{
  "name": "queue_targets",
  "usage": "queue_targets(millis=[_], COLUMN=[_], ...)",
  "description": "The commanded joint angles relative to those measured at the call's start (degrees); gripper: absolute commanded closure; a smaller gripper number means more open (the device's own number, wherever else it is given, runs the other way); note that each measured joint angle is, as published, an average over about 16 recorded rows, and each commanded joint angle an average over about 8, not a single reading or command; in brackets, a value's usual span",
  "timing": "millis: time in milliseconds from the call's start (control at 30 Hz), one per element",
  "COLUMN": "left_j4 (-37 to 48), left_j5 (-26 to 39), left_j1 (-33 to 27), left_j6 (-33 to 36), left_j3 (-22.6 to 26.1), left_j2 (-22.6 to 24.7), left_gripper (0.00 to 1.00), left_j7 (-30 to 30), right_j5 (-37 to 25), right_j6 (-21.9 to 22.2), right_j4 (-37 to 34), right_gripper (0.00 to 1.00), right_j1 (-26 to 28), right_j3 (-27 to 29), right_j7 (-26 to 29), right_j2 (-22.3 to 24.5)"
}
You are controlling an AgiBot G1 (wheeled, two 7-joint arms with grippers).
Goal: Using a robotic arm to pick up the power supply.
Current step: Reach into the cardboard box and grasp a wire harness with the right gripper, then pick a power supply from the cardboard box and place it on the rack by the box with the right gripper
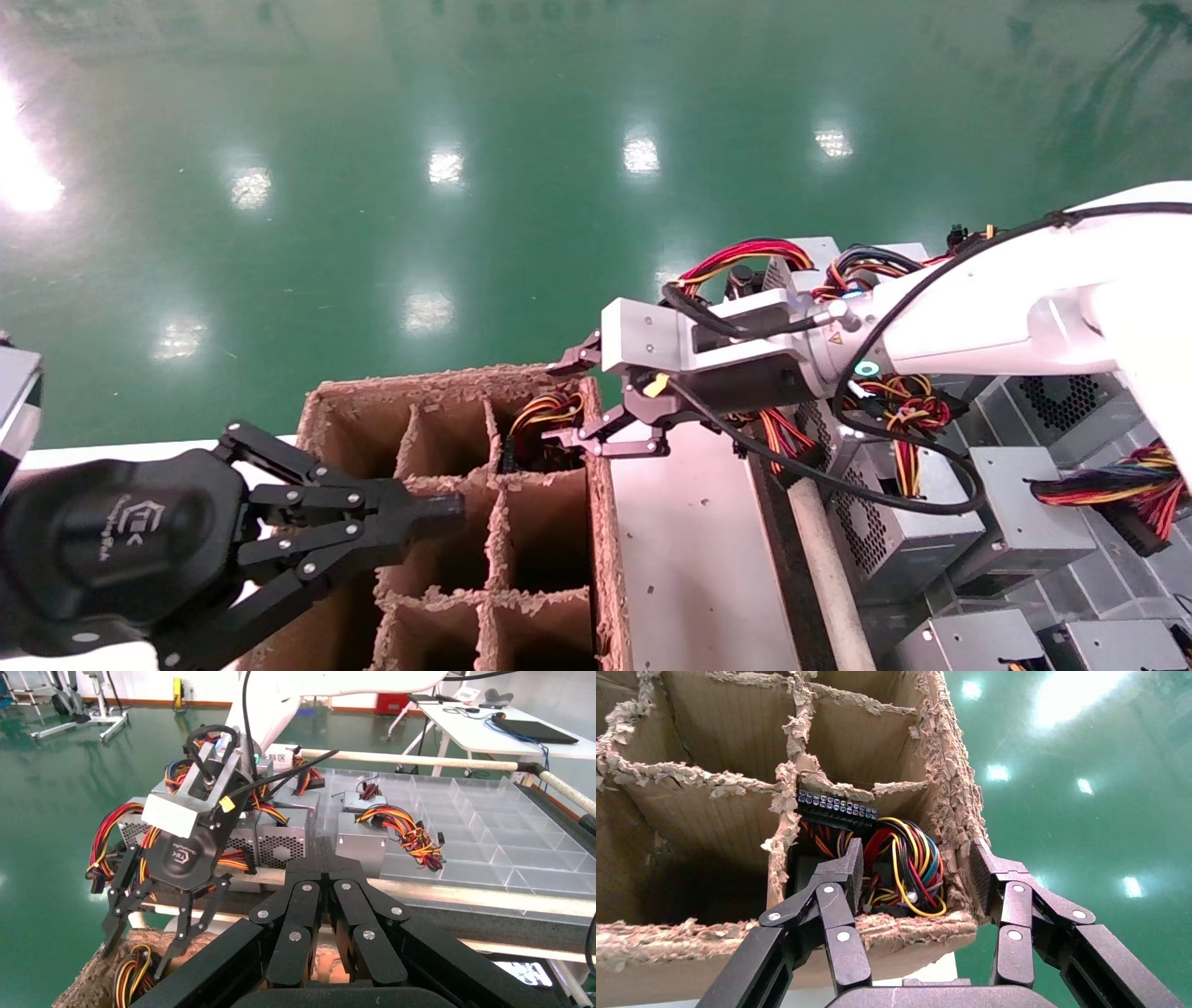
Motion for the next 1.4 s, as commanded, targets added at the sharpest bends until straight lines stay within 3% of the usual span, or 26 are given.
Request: queue_targets(millis=[33,200,1400], left_j4=[0.0,0.0,0.0], left_j5=[0.0,0.0,0.0], left_j1=[0.0,0.0,0.0], left_j6=[0.0,0.0,0.0], left_j3=[0.0,0.0,0.0], left_j2=[0.0,0.0,0.0], left_gripper=[1.0,1.0,1.0], left_j7=[0.0,0.0,0.0], right_j5=[-0.1,-0.5,-4.3], right_j6=[0.4,0.6,1.1], right_j4=[-0.2,-0.1,8.8], right_gripper=[0.87,1.0,1.0], right_j1=[0.1,0.1,3.4], right_j3=[-0.1,-0.4,-6.6], right_j7=[0.0,0.3,1.5], right_j2=[-0.3,-0.6,-1.8])
